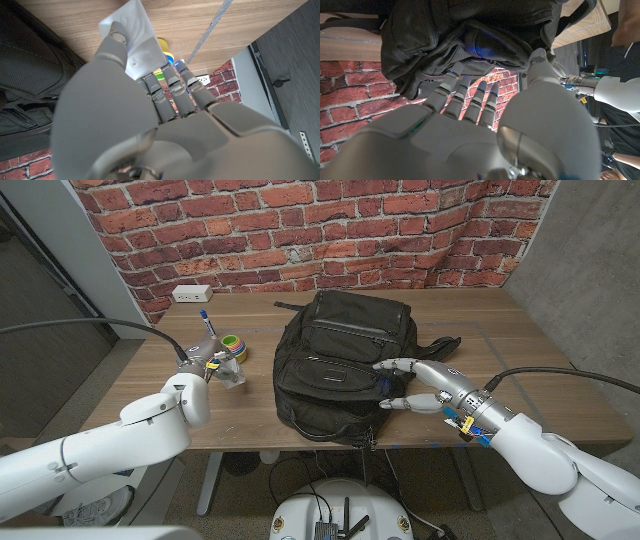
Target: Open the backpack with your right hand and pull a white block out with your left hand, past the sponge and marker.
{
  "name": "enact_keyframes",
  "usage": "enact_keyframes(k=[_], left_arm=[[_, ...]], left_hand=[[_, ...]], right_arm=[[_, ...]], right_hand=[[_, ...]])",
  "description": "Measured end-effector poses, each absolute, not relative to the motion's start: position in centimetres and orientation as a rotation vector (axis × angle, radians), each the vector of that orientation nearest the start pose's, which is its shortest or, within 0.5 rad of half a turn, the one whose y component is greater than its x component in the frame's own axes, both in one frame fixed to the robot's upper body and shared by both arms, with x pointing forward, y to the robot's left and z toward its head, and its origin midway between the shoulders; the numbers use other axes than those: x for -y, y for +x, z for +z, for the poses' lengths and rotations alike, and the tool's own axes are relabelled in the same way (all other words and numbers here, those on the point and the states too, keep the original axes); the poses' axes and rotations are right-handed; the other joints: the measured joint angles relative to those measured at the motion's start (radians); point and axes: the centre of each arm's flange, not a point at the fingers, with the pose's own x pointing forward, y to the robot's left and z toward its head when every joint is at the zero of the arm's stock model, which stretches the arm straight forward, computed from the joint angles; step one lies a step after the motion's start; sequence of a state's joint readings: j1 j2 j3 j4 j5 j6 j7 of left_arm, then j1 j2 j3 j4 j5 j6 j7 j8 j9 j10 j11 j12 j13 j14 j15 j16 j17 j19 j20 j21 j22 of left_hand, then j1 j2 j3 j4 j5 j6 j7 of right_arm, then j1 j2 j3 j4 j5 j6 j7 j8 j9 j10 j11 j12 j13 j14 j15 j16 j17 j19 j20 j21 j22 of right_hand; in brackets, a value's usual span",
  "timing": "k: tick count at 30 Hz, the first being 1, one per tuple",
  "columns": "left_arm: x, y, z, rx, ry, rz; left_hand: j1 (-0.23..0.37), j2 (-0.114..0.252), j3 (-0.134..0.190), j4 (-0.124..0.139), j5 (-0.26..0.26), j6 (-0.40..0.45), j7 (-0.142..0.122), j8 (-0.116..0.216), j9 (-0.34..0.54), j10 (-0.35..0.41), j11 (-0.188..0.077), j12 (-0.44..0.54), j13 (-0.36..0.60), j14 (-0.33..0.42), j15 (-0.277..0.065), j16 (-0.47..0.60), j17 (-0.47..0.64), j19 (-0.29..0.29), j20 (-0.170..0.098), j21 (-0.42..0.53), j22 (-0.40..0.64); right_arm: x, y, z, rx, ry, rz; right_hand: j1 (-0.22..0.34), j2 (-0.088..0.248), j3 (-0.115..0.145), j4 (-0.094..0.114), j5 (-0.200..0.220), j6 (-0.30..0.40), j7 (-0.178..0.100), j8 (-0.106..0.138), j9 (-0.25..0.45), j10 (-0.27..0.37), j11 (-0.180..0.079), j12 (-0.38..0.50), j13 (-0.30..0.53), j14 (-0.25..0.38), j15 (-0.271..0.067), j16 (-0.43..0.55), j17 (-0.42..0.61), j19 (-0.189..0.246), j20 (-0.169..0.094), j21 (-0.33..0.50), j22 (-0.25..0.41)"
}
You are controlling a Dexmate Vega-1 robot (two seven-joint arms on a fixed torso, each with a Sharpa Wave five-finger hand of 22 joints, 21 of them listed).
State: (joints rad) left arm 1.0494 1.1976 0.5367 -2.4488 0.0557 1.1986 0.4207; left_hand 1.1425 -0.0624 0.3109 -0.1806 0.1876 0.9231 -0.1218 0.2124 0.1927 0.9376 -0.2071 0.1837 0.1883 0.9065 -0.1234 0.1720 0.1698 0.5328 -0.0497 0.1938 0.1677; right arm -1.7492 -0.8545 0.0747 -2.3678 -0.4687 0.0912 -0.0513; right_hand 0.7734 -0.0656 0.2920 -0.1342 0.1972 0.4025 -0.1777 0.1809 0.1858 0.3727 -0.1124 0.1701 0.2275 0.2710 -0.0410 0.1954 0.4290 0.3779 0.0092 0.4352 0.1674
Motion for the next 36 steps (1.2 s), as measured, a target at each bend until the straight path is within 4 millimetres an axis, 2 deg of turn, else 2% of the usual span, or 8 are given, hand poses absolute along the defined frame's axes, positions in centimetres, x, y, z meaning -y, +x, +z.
enact_keyframes(k=[3, 12, 16, 36], left_arm=[[-30.6, 46.8, -2.2, 0.153, 1.285, 0.449], [-30.9, 47.0, -2.5, 0.147, 1.283, 0.448], [-31.1, 47.0, -2.6, 0.145, 1.284, 0.449], [-31.5, 48.1, -3.2, 0.118, 1.304, 0.428]], left_hand=[[0.000, 0.000, 0.000, 0.000, 0.000, 0.000, 0.000, 0.000, 0.000, 0.000, 0.000, 0.000, 0.000, 0.000, 0.000, 0.000, 0.000, 0.000, 0.000, 0.000, 0.000], [0.000, 0.000, 0.000, 0.000, 0.000, -0.002, -0.002, 0.000, 0.001, 0.000, 0.000, 0.000, 0.000, 0.000, 0.000, 0.000, 0.000, 0.000, 0.000, 0.000, 0.000], [0.000, 0.000, 0.011, 0.000, 0.000, -0.002, -0.001, 0.004, 0.001, 0.000, 0.000, 0.000, 0.000, 0.000, 0.000, 0.003, 0.000, 0.000, 0.000, 0.000, 0.000], [-0.002, 0.002, 0.015, 0.004, 0.000, -0.012, -0.002, 0.004, 0.001, -0.017, -0.002, 0.000, 0.000, -0.024, 0.007, 0.004, 0.000, -0.010, 0.001, -0.008, 0.000]], right_arm=[[22.6, 38.5, -6.9, 0.806, -1.228, 0.221], [22.9, 38.4, -6.5, 0.800, -1.241, 0.212], [23.0, 38.4, -6.4, 0.800, -1.250, 0.203], [23.1, 38.9, -5.7, 0.826, -1.272, 0.148]], right_hand=[[-0.013, 0.000, -0.004, 0.004, 0.000, -0.005, 0.005, 0.000, 0.000, -0.006, 0.005, 0.000, 0.000, -0.003, 0.003, 0.000, -0.003, -0.003, 0.003, -0.003, 0.000], [-0.025, -0.001, -0.006, 0.006, -0.005, -0.012, 0.012, 0.000, 0.000, -0.011, 0.000, 0.000, -0.005, -0.008, -0.002, 0.000, -0.007, -0.003, 0.003, -0.011, 0.000], [-0.025, -0.001, -0.008, 0.008, -0.005, -0.012, 0.012, 0.000, 0.000, -0.015, 0.004, 0.004, -0.004, -0.008, -0.002, 0.000, -0.011, -0.003, 0.003, -0.011, 0.000], [-0.040, 0.031, -0.008, 0.008, -0.005, -0.012, 0.012, 0.008, 0.000, -0.012, 0.009, 0.012, -0.014, -0.008, -0.002, 0.005, -0.017, 0.001, -0.001, -0.023, 0.000]])
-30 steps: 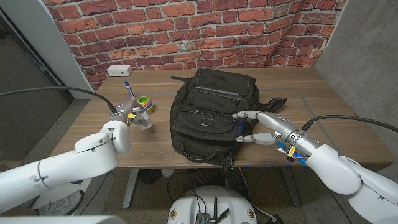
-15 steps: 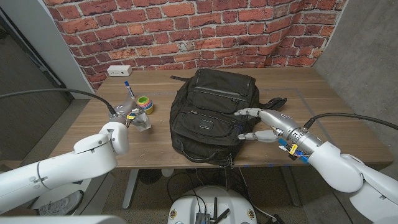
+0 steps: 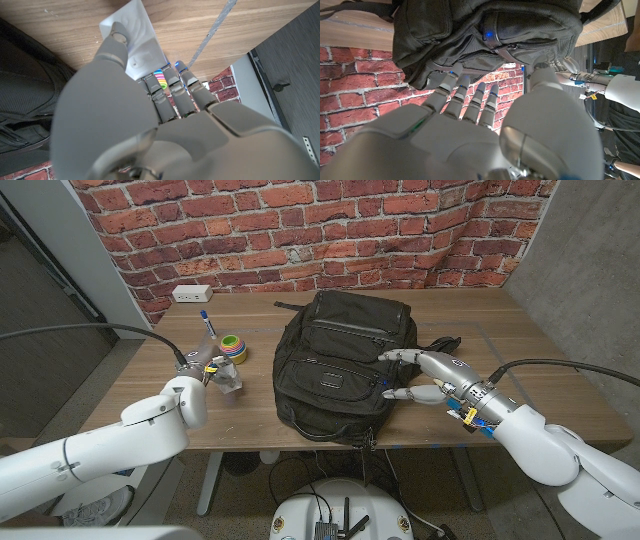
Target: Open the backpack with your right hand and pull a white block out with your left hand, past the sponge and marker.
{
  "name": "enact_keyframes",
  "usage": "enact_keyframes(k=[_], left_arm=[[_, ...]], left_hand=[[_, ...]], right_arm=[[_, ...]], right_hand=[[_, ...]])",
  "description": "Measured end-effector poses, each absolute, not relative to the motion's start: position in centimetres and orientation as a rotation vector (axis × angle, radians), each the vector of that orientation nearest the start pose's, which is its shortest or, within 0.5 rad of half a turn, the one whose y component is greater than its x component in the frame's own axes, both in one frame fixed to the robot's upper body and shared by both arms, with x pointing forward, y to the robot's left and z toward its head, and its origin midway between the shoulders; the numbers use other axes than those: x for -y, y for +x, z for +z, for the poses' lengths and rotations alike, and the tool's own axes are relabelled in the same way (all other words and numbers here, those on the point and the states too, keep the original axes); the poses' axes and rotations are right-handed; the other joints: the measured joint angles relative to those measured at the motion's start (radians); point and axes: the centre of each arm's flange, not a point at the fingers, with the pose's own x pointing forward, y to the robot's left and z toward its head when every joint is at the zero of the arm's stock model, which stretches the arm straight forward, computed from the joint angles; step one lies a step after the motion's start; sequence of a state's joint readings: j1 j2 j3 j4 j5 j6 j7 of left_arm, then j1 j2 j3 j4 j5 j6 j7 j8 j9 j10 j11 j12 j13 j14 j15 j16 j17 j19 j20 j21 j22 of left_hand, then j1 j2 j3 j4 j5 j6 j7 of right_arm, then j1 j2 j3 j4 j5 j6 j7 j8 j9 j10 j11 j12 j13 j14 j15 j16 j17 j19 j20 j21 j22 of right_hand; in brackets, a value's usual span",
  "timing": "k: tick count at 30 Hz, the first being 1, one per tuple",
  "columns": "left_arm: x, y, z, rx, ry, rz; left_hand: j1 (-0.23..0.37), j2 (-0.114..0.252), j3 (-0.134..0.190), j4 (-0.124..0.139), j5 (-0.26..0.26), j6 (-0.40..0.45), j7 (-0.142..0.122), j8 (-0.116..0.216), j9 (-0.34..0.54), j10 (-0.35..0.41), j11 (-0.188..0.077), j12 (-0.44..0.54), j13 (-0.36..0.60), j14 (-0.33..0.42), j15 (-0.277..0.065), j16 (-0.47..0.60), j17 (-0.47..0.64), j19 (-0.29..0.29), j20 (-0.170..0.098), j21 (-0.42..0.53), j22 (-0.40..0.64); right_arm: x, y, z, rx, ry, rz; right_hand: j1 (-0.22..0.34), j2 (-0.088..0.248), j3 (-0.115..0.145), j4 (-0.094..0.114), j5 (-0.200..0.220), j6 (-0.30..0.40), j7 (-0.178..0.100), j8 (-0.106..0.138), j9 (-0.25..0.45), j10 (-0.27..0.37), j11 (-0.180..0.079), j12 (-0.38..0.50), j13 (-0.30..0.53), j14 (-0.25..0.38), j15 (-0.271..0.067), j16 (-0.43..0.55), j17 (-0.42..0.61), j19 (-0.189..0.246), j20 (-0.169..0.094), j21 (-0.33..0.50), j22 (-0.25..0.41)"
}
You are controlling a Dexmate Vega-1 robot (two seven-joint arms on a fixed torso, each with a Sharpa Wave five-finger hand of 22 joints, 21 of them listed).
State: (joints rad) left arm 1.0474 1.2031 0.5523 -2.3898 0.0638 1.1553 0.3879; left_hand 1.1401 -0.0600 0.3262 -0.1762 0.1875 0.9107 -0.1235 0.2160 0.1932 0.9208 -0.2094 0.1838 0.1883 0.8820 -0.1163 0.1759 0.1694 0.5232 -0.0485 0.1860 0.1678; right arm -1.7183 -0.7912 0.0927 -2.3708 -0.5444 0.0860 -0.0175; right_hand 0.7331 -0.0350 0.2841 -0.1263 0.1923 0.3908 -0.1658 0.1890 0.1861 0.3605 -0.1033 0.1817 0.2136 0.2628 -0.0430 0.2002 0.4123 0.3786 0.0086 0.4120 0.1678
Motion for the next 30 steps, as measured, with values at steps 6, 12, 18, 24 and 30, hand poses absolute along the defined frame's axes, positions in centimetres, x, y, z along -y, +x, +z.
enact_keyframes(k=[6, 12, 18, 24, 30], left_arm=[[-31.5, 48.6, -3.6, 0.103, 1.314, 0.411], [-31.4, 49.0, -3.7, 0.099, 1.319, 0.398], [-31.3, 49.5, -4.0, 0.087, 1.325, 0.382], [-31.2, 49.9, -4.1, 0.075, 1.328, 0.366], [-31.1, 50.1, -4.3, 0.062, 1.329, 0.348]], left_hand=[[-0.008, 0.008, 0.005, 0.005, 0.000, -0.012, -0.003, -0.008, 0.000, -0.018, 0.000, 0.000, 0.000, -0.011, 0.004, 0.000, -0.002, -0.009, -0.002, 0.000, 0.000], [-0.020, 0.020, 0.005, 0.005, 0.000, -0.029, -0.007, -0.015, 0.000, -0.032, 0.000, 0.000, 0.000, -0.024, 0.006, 0.000, -0.003, -0.011, 0.000, 0.000, 0.000], [-0.027, 0.026, 0.005, 0.005, 0.000, -0.047, -0.013, -0.016, 0.000, -0.046, 0.001, 0.000, 0.000, -0.036, 0.008, -0.004, -0.003, -0.011, 0.000, 0.000, 0.000], [-0.080, 0.042, 0.012, 0.012, 0.000, -0.068, -0.025, -0.020, 0.000, -0.074, -0.001, 0.000, 0.000, -0.060, 0.017, -0.007, -0.003, -0.016, 0.002, 0.000, 0.000], [-0.112, 0.058, 0.015, 0.015, 0.000, -0.097, -0.025, -0.024, 0.000, -0.104, 0.000, -0.007, 0.000, -0.084, 0.024, -0.007, -0.003, -0.021, 0.000, 0.000, 0.000]], right_arm=[[23.0, 39.1, -5.7, 0.829, -1.271, 0.142], [23.0, 39.2, -5.7, 0.831, -1.269, 0.141], [23.0, 39.3, -5.7, 0.832, -1.268, 0.140], [23.0, 39.4, -5.6, 0.834, -1.265, 0.142], [23.0, 39.4, -5.6, 0.836, -1.261, 0.145]], right_hand=[[0.004, 0.004, 0.000, 0.000, 0.000, 0.000, 0.000, 0.000, 0.000, 0.000, 0.000, 0.000, 0.000, 0.000, 0.000, 0.000, -0.004, 0.000, 0.000, -0.003, 0.000], [0.009, 0.010, 0.002, -0.002, 0.005, 0.005, 0.005, 0.004, 0.000, 0.000, 0.000, 0.000, 0.000, 0.000, 0.000, 0.000, -0.005, 0.004, 0.004, -0.003, 0.000], [0.004, 0.014, 0.004, -0.004, 0.005, 0.008, 0.003, 0.004, 0.000, 0.000, 0.000, 0.000, -0.005, 0.000, 0.000, 0.000, -0.009, 0.007, 0.000, -0.011, 0.000], [0.009, 0.020, 0.004, -0.004, 0.005, 0.014, 0.007, 0.008, 0.000, 0.000, 0.000, 0.000, -0.005, 0.000, 0.000, 0.008, -0.009, 0.009, -0.002, -0.011, 0.000], [0.009, 0.020, 0.008, -0.007, 0.005, 0.017, 0.005, 0.008, 0.000, 0.000, 0.000, 0.000, -0.004, 0.000, 0.000, 0.008, -0.014, 0.009, -0.002, -0.018, 0.000]])
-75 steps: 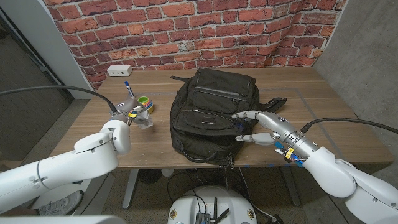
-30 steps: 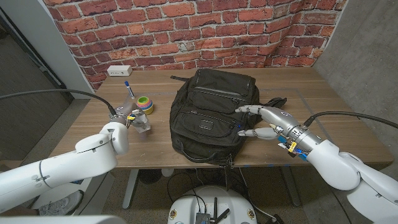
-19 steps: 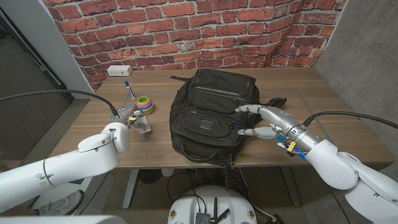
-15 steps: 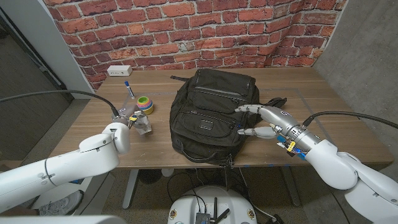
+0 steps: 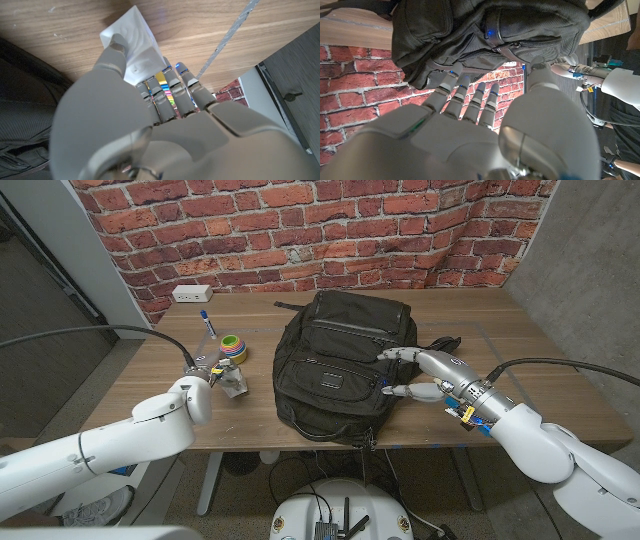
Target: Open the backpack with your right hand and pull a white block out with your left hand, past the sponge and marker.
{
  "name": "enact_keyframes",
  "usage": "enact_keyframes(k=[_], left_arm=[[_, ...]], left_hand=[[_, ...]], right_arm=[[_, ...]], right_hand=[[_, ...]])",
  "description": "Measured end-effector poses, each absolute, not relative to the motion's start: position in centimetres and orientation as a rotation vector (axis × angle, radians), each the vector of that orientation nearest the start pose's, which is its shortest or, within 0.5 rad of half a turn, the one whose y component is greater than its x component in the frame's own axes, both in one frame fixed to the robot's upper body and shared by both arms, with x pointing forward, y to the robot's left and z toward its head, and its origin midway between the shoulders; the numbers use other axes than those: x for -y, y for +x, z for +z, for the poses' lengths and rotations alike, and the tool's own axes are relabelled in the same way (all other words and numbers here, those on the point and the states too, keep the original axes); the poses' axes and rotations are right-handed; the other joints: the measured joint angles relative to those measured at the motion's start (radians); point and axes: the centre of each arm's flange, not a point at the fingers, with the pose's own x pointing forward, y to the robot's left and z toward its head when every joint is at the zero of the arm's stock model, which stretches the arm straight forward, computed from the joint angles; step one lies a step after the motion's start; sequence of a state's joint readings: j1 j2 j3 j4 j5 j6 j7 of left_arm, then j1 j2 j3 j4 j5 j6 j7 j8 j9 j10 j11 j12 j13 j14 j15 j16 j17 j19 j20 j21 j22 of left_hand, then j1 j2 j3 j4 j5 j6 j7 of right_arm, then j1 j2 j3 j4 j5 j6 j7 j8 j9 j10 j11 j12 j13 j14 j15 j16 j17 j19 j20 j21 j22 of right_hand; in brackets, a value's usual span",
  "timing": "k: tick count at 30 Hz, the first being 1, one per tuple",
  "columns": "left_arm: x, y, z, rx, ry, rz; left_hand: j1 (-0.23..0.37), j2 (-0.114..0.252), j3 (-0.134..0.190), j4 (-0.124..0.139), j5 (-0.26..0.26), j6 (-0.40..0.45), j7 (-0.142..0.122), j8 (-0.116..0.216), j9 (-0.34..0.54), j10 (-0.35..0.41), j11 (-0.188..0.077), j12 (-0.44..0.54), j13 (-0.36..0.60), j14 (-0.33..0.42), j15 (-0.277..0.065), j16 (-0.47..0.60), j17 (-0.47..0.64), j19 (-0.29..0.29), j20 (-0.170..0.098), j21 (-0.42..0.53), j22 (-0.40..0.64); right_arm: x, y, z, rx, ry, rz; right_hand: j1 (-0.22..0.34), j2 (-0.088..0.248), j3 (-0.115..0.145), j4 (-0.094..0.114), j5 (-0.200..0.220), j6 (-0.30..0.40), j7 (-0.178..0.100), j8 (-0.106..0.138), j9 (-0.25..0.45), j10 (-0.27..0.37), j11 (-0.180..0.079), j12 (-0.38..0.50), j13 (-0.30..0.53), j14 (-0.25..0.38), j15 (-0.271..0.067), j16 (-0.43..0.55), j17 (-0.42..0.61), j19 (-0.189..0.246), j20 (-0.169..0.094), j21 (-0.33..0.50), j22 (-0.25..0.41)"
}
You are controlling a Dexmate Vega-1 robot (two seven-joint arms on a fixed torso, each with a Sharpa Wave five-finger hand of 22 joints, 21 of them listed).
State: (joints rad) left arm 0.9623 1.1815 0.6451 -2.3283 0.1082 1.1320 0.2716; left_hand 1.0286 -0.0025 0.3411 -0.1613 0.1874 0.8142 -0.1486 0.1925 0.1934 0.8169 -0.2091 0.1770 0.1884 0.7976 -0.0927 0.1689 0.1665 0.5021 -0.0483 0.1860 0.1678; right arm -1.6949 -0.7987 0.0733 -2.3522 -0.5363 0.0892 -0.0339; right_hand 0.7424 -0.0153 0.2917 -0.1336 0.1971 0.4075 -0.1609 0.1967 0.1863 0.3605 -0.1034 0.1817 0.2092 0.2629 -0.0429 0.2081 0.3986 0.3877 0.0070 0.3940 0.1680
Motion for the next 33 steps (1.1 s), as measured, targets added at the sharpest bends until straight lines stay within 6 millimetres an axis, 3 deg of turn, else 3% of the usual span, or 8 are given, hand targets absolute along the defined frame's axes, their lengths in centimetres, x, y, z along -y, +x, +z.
enact_keyframes(k=[6, 18, 26, 33], left_arm=[[-31.11, 50.22, -4.47, 0.046, 1.329, 0.332], [-31.03, 50.21, -4.18, 0.023, 1.332, 0.329], [-30.77, 49.84, -3.94, 0.017, 1.339, 0.331], [-30.53, 49.44, -3.62, 0.015, 1.343, 0.334]], left_hand=[[-0.043, 0.009, 0.002, 0.002, 0.000, -0.055, -0.003, -0.008, 0.000, -0.043, 0.001, 0.000, 0.000, -0.025, 0.007, 0.000, 0.000, 0.000, 0.000, 0.000, 0.000], [-0.099, -0.045, -0.027, 0.010, 0.000, -0.198, -0.007, -0.010, 0.000, -0.169, 0.008, 0.000, 0.000, -0.129, 0.029, 0.000, 0.001, -0.011, 0.003, 0.000, 0.000], [-0.126, -0.071, -0.060, 0.015, 0.000, -0.269, 0.002, -0.010, 0.000, -0.239, 0.036, 0.000, 0.000, -0.186, 0.035, 0.000, 0.004, -0.015, 0.000, 0.000, 0.000], [-0.164, -0.078, -0.086, 0.022, -0.003, -0.337, 0.001, -0.010, -0.003, -0.343, 0.067, 0.000, -0.003, -0.298, 0.043, 0.000, 0.001, -0.032, 0.002, 0.000, 0.000]], right_arm=[[23.06, 39.53, -5.61, 0.836, -1.263, 0.146], [23.08, 39.56, -5.58, 0.841, -1.259, 0.148], [23.08, 39.50, -5.64, 0.845, -1.256, 0.150], [23.20, 39.38, -5.77, 0.845, -1.256, 0.150]], right_hand=[[0.002, 0.008, 0.001, -0.001, 0.005, 0.008, 0.002, 0.000, 0.000, 0.000, 0.000, 0.000, 0.000, 0.000, 0.000, 0.000, 0.000, 0.000, 0.000, -0.001, 0.000], [0.001, 0.009, 0.005, -0.005, 0.007, 0.012, -0.001, 0.000, 0.000, 0.004, -0.004, 0.000, -0.005, 0.000, 0.000, 0.000, -0.005, 0.005, 0.005, -0.001, 0.000], [0.007, 0.014, 0.005, -0.005, 0.007, 0.016, -0.005, 0.008, 0.000, 0.004, -0.004, 0.000, -0.005, 0.000, 0.000, 0.000, -0.009, 0.005, 0.005, -0.008, 0.000], [0.007, 0.014, 0.009, -0.009, 0.007, 0.016, -0.005, 0.008, 0.000, 0.004, -0.004, 0.000, -0.005, 0.000, 0.000, 0.000, -0.013, 0.011, 0.000, -0.013, 0.000]])
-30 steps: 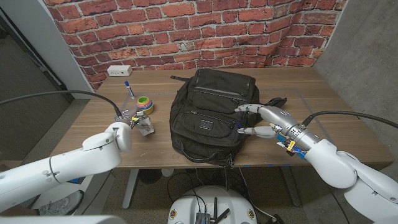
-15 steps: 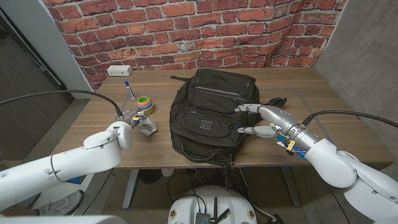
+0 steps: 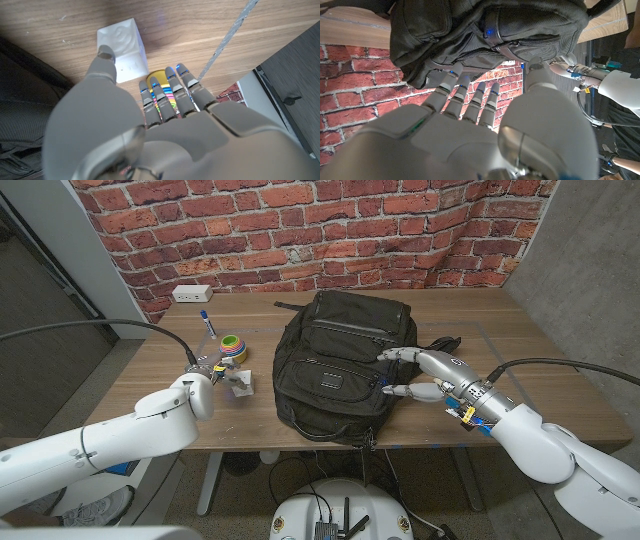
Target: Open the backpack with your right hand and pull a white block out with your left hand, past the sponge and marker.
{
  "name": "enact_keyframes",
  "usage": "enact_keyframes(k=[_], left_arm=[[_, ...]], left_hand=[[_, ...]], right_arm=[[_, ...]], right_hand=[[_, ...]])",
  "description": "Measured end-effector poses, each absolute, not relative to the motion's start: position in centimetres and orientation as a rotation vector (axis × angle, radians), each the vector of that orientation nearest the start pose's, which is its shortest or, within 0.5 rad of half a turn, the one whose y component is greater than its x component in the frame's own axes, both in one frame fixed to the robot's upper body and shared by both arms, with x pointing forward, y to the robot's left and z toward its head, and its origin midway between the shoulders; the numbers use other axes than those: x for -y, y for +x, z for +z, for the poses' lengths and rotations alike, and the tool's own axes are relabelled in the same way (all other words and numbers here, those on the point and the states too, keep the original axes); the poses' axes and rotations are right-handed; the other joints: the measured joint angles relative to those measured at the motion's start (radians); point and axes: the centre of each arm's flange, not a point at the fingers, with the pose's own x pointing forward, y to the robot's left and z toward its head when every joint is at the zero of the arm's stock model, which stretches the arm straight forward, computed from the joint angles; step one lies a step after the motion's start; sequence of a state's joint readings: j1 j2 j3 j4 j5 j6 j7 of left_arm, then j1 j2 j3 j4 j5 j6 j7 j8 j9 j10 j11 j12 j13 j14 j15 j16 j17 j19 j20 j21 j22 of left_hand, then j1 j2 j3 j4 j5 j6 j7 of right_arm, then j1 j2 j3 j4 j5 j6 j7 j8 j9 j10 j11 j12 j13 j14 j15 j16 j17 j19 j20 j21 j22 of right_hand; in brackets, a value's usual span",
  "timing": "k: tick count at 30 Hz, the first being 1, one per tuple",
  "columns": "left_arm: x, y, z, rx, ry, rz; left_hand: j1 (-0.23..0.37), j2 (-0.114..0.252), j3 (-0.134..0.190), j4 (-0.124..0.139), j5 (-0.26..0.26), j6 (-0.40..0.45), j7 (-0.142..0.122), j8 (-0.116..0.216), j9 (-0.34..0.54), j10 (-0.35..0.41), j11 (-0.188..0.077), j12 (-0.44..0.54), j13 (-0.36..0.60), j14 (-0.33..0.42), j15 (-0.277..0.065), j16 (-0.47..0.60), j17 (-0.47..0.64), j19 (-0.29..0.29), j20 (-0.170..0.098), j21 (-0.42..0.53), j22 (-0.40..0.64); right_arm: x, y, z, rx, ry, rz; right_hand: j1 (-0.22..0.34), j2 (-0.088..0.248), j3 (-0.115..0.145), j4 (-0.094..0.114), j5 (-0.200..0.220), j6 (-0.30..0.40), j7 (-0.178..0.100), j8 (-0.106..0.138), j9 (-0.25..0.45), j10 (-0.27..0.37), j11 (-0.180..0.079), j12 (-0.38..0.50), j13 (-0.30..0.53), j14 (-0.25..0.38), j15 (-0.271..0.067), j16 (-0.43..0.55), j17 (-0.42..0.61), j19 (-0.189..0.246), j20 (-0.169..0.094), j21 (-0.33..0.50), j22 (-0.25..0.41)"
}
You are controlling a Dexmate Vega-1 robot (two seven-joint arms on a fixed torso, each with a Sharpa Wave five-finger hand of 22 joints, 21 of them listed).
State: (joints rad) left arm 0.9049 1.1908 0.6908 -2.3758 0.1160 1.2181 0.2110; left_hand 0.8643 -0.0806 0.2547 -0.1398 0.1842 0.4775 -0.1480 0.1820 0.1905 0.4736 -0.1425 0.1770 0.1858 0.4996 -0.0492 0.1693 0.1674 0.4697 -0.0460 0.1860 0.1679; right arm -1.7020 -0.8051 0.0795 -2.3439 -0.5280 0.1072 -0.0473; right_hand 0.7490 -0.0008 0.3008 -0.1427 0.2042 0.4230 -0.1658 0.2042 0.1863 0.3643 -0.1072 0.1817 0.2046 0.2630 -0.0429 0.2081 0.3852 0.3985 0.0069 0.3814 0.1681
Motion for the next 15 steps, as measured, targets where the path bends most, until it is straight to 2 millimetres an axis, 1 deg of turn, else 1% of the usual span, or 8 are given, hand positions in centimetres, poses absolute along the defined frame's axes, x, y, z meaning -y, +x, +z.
enact_keyframes(k=[2, 4, 6, 7, 8, 10, 11, 15], left_arm=[[-30.49, 49.37, -3.60, 0.015, 1.343, 0.333], [-30.35, 49.20, -3.51, 0.019, 1.340, 0.329], [-30.35, 49.21, -3.57, 0.018, 1.338, 0.328], [-30.29, 49.04, -3.45, 0.022, 1.336, 0.328], [-30.28, 49.02, -3.46, 0.022, 1.335, 0.327], [-30.28, 48.83, -3.41, 0.025, 1.328, 0.327], [-30.30, 48.76, -3.40, 0.026, 1.325, 0.328], [-30.22, 48.55, -3.33, 0.042, 1.307, 0.323]], left_hand=[[-0.006, -0.001, -0.006, 0.003, -0.004, -0.012, -0.002, 0.000, 0.000, -0.024, 0.006, -0.007, 0.000, -0.027, 0.002, 0.000, 0.000, -0.005, 0.000, 0.000, 0.000], [-0.016, -0.001, -0.009, 0.002, -0.004, -0.026, 0.003, 0.000, -0.004, -0.043, 0.014, -0.008, 0.000, -0.052, 0.003, 0.000, 0.000, -0.017, 0.000, 0.000, 0.000], [-0.029, -0.002, -0.015, 0.007, -0.004, -0.044, 0.005, 0.000, -0.005, -0.069, 0.021, -0.008, -0.004, -0.085, 0.003, 0.000, 0.000, -0.031, -0.001, 0.000, 0.000], [-0.035, 0.003, -0.020, 0.008, -0.003, -0.053, 0.006, 0.000, -0.005, -0.085, 0.026, -0.008, -0.005, -0.102, 0.005, 0.000, 0.000, -0.040, 0.001, -0.003, 0.000], [-0.044, 0.000, -0.021, 0.007, -0.004, -0.063, 0.006, 0.000, -0.005, -0.101, 0.031, -0.008, -0.005, -0.118, 0.006, 0.000, 0.000, -0.050, 0.001, -0.005, 0.000], [-0.053, 0.006, -0.025, 0.009, -0.004, -0.082, 0.007, 0.000, -0.005, -0.126, 0.040, -0.008, -0.005, -0.146, 0.006, 0.000, 0.000, -0.072, 0.002, -0.008, 0.000], [-0.058, 0.003, -0.027, 0.011, -0.004, -0.091, 0.009, 0.000, -0.007, -0.135, 0.044, -0.008, -0.005, -0.157, 0.007, 0.000, 0.000, -0.081, 0.003, -0.008, 0.000], [-0.081, 0.013, -0.033, 0.017, -0.003, -0.125, 0.016, -0.005, -0.009, -0.171, 0.054, -0.008, -0.009, -0.198, 0.008, 0.000, 0.000, -0.116, 0.003, -0.012, 0.000]], right_arm=[[23.24, 39.35, -5.81, 0.845, -1.255, 0.149], [23.27, 39.27, -5.88, 0.846, -1.254, 0.149], [23.31, 39.23, -5.94, 0.844, -1.253, 0.148], [23.29, 39.19, -5.94, 0.846, -1.255, 0.148], [23.29, 39.11, -5.96, 0.847, -1.255, 0.146], [23.28, 39.02, -5.98, 0.849, -1.255, 0.145], [23.28, 38.98, -5.99, 0.850, -1.255, 0.145], [23.26, 38.80, -6.08, 0.852, -1.255, 0.143]], right_hand=[[0.000, 0.000, 0.000, 0.000, 0.000, 0.000, 0.000, 0.000, 0.000, 0.000, 0.000, 0.000, 0.000, 0.000, 0.000, 0.000, -0.001, 0.000, 0.000, 0.000, 0.000], [0.000, 0.000, 0.000, 0.000, 0.000, 0.000, 0.000, 0.000, 0.000, 0.000, 0.000, 0.000, 0.000, 0.000, 0.000, 0.000, -0.001, 0.000, 0.000, 0.000, 0.000], [0.000, 0.000, 0.000, 0.000, 0.000, 0.000, 0.000, 0.000, 0.000, 0.000, 0.000, 0.000, 0.000, 0.000, 0.000, 0.000, -0.001, 0.004, 0.004, 0.000, 0.000], [0.000, 0.000, 0.000, 0.000, 0.000, 0.004, -0.004, 0.000, 0.000, 0.000, 0.000, 0.000, 0.000, 0.000, 0.000, 0.000, -0.001, 0.005, 0.005, 0.000, 0.000], [0.000, 0.000, 0.000, 0.000, 0.000, 0.005, -0.005, 0.000, 0.000, 0.000, 0.000, 0.000, 0.000, 0.000, 0.000, 0.000, -0.001, 0.005, 0.005, 0.000, 0.000], [0.004, 0.004, 0.000, 0.000, 0.000, 0.005, -0.005, 0.000, 0.000, 0.000, 0.000, 0.000, 0.000, 0.000, 0.000, 0.000, -0.001, 0.005, 0.005, 0.000, 0.000], [0.004, 0.004, 0.000, 0.000, 0.000, 0.005, -0.005, 0.000, 0.000, 0.000, 0.000, 0.000, 0.000, 0.000, 0.000, 0.000, -0.001, 0.005, 0.005, -0.001, 0.000], [0.004, 0.004, 0.000, 0.000, 0.004, 0.005, -0.005, 0.000, 0.000, 0.000, 0.000, 0.000, -0.001, 0.005, 0.005, 0.000, -0.005, 0.005, 0.005, -0.004, 0.000]])
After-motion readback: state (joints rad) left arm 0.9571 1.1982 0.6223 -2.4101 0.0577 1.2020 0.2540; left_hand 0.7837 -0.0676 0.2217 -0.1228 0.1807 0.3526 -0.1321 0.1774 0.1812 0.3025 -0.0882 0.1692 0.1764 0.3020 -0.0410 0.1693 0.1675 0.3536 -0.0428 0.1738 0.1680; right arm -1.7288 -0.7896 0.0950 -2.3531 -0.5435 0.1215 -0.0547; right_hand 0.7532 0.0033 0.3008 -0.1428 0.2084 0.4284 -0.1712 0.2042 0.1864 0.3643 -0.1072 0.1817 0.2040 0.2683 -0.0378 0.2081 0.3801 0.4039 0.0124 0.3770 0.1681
